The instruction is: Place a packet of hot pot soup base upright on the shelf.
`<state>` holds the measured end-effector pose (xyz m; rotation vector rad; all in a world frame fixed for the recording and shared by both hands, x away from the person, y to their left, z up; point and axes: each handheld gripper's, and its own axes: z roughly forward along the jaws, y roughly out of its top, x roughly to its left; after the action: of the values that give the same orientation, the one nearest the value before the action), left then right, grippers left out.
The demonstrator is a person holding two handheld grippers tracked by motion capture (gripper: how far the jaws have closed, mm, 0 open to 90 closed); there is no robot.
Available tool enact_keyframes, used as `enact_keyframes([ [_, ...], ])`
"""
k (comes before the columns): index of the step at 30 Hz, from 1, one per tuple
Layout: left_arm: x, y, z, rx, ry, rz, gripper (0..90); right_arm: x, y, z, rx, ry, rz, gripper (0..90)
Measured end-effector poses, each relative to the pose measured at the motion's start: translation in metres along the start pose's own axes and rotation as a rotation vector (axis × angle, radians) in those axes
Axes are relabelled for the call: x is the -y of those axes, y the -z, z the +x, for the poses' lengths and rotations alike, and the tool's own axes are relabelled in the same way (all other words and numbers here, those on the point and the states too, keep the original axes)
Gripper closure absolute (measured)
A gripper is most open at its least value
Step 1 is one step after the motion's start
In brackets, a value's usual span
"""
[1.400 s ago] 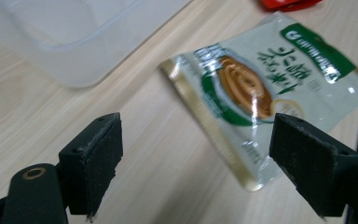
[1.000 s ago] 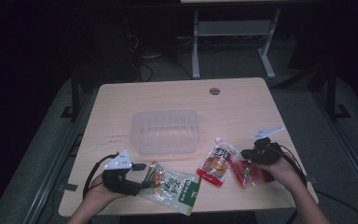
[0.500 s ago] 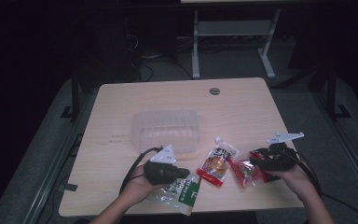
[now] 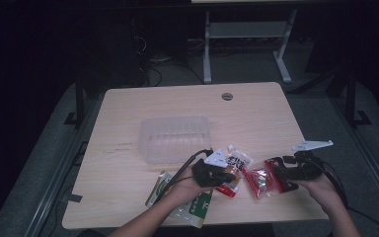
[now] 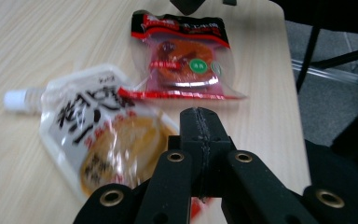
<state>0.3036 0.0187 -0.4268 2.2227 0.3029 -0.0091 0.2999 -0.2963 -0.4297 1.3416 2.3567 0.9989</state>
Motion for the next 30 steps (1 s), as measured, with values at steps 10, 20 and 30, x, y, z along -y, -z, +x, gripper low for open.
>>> enact_keyframes([
  [10,-0.022,-0.038,0.004,0.016,-0.009,0.002,89.7,0.004,0.001,-0.007,0.008,-0.020,-0.006,36.0],
  [20,-0.022,-0.066,0.005,0.014,0.003,0.040,89.6,0.007,0.004,-0.014,0.024,-0.041,-0.017,35.5],
  [30,-0.017,-0.077,0.002,-0.007,-0.004,0.086,89.7,0.008,0.008,-0.017,0.027,-0.058,-0.028,35.5],
])
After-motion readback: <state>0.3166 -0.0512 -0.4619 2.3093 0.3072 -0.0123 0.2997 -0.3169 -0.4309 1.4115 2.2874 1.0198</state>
